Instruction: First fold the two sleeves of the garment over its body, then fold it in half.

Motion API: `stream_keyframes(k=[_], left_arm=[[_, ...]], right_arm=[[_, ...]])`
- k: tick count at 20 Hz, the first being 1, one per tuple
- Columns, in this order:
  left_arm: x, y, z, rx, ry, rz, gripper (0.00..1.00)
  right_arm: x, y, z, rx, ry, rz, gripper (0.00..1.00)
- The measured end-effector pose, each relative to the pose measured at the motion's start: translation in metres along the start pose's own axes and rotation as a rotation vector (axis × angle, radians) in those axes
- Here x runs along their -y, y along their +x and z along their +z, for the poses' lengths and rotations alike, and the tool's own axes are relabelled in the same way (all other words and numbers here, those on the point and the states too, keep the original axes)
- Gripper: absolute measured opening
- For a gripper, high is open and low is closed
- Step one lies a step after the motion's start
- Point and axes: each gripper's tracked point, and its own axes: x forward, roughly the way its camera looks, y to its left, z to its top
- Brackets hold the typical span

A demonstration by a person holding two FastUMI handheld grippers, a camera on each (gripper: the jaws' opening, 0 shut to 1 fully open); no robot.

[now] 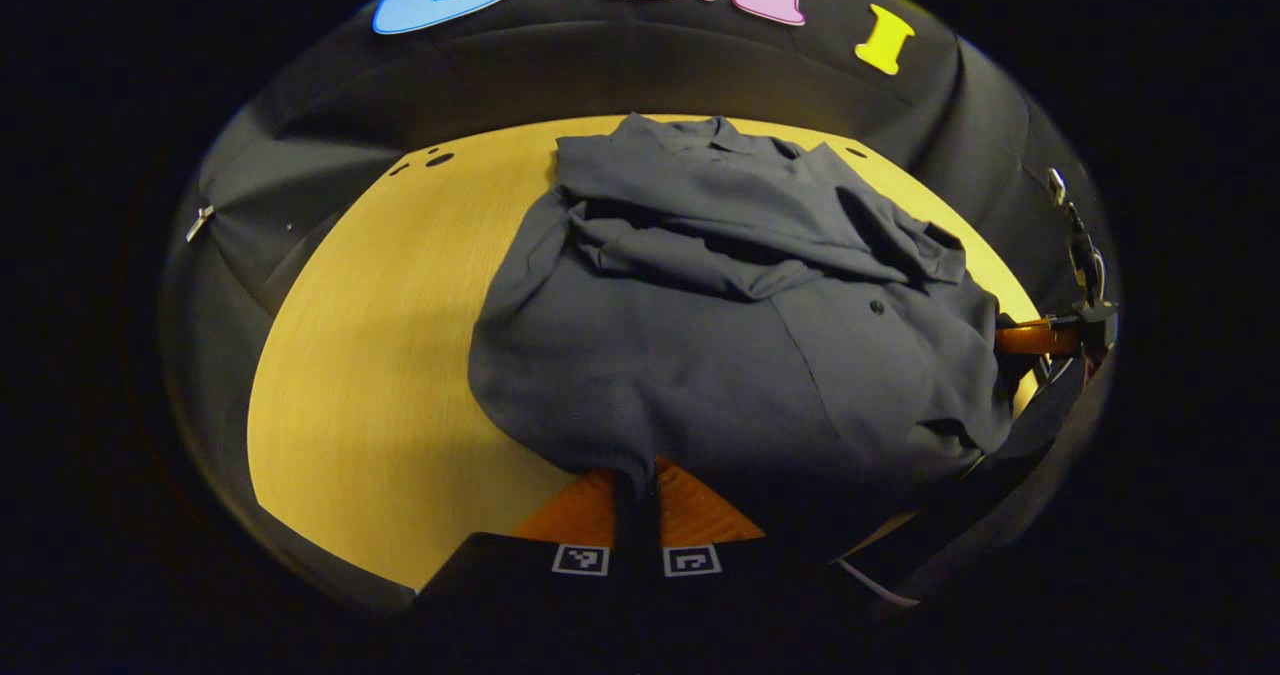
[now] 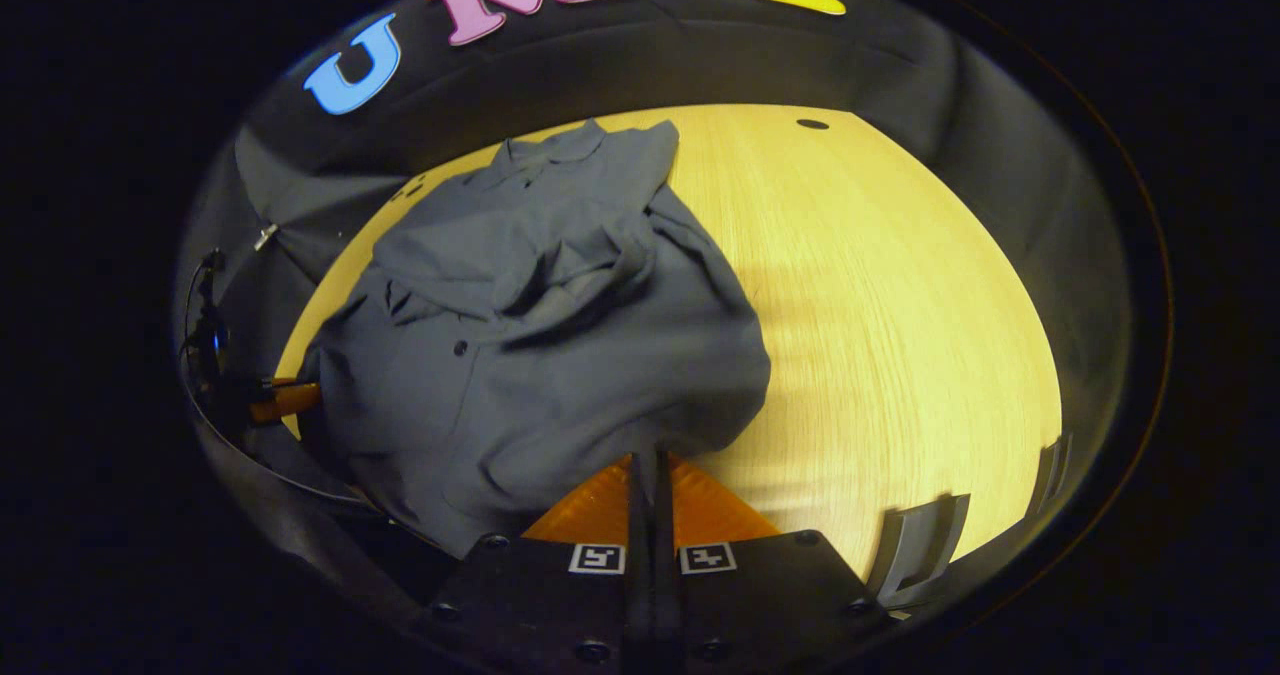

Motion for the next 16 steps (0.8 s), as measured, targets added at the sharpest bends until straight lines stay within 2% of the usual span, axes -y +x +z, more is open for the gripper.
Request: stream_keyframes(k=[7,16], left_arm=[[-0.008,-0.02,0.095,0.183,-0.062,0.005,0.06],[-0.02,-0.02,0.196,0.344,-0.099,0.017,0.05]], right_arm=[[0.003,-0.023,0.093,0.179,0.033,0.023,0.05],[-0.007,-0.026,0.208,0.373,-0.013,0.063,0.05]])
